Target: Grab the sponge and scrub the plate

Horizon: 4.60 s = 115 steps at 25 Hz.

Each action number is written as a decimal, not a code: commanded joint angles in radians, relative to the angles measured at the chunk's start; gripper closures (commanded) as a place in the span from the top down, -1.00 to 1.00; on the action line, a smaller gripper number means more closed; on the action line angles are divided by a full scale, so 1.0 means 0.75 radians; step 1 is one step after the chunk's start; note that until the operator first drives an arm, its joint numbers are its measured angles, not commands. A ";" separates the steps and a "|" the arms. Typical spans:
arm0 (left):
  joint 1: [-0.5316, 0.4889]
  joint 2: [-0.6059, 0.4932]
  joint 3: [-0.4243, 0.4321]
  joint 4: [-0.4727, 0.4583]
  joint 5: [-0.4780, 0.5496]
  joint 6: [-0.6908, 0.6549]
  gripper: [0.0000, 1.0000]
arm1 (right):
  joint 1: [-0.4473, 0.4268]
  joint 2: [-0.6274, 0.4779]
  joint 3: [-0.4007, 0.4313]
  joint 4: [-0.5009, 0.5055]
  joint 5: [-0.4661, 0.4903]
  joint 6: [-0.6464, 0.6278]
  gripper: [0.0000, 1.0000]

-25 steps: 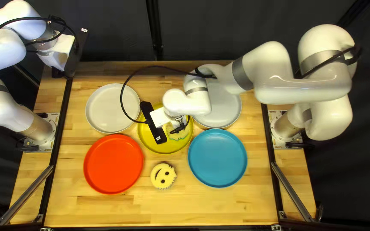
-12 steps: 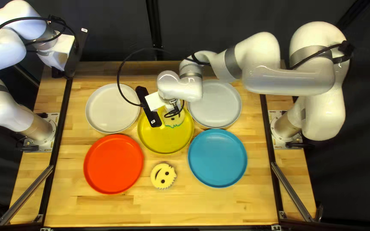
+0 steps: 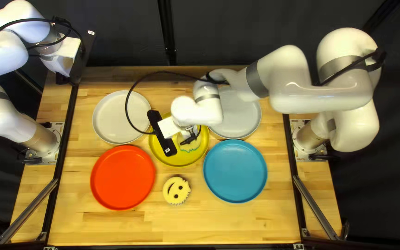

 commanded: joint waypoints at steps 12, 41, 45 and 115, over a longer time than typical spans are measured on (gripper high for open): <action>0.000 0.000 0.000 0.000 0.000 0.000 1.00 | -0.239 0.067 -0.079 0.087 -0.012 -0.260 -1.00; 0.000 0.000 0.000 0.000 0.000 0.000 1.00 | -0.042 0.113 -0.189 0.005 0.097 -0.065 -1.00; 0.000 0.000 0.000 0.000 0.000 0.000 1.00 | -0.133 0.167 -0.269 0.044 0.126 -0.165 -1.00; 0.000 0.000 0.000 0.000 0.000 0.000 1.00 | -0.122 0.224 -0.362 0.014 0.153 -0.181 -1.00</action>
